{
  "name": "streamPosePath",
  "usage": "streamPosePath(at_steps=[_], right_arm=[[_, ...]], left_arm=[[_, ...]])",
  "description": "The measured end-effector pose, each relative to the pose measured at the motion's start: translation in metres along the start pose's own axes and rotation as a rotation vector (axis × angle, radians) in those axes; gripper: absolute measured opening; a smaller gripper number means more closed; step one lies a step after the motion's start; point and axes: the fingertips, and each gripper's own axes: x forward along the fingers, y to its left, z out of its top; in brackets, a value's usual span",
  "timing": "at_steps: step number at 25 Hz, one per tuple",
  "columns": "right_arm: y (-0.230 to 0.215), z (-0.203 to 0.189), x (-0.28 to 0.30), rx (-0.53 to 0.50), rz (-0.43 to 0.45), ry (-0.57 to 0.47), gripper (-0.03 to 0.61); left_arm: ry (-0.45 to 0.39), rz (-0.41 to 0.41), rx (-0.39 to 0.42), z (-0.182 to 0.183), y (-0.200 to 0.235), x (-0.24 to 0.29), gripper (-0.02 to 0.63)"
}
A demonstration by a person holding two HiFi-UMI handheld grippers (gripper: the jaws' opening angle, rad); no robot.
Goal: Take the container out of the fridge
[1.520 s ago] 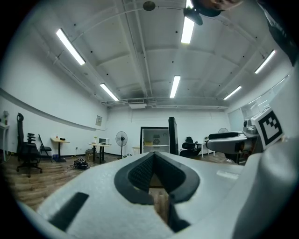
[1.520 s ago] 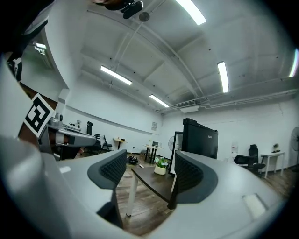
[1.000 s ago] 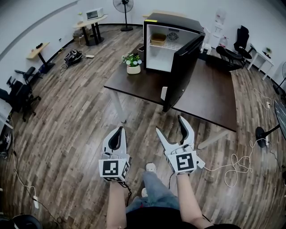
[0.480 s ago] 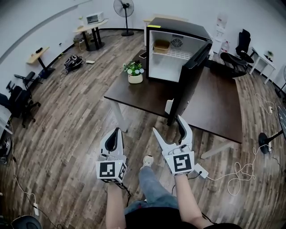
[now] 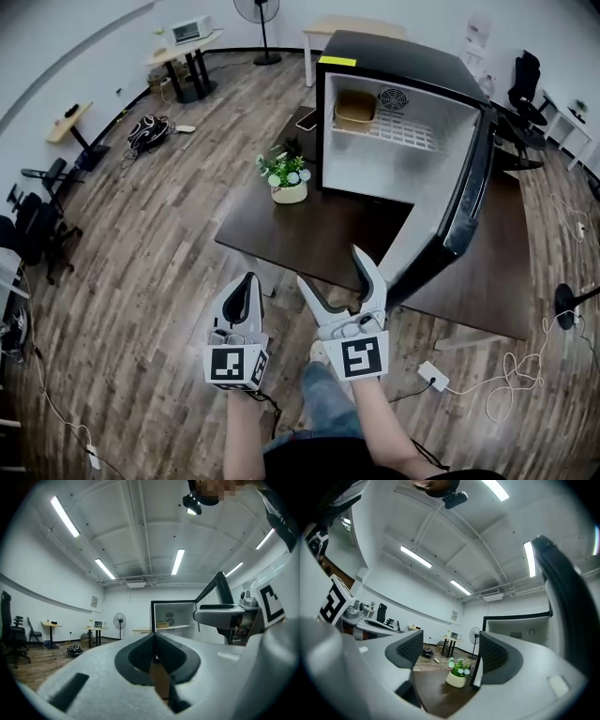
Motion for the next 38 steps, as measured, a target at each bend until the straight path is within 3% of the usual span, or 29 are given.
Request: streamPosePath(at_steps=[6, 10, 27, 38], right_arm=[[-0.036, -0.035, 0.080, -0.052, 0.022, 0.101, 0.367], [-0.069, -0.042, 0.116, -0.037, -0.039, 0.085, 0.367], [-0.163, -0.086, 0.200, -0.166, -0.226, 0.244, 0.367], [-0.205, -0.140, 0.229, -0.277, -0.244, 0.471, 0.367]], left_arm=[[-0.002, -0.032, -0.015, 0.004, 0.034, 0.108, 0.007], [-0.012, -0.072, -0.021, 0.010, 0.040, 0.154, 0.006], [-0.023, -0.321, -0.077, 0.014, 0.038, 0.296, 0.006], [0.004, -0.433, -0.113, -0.005, 0.018, 0.355, 0.006]])
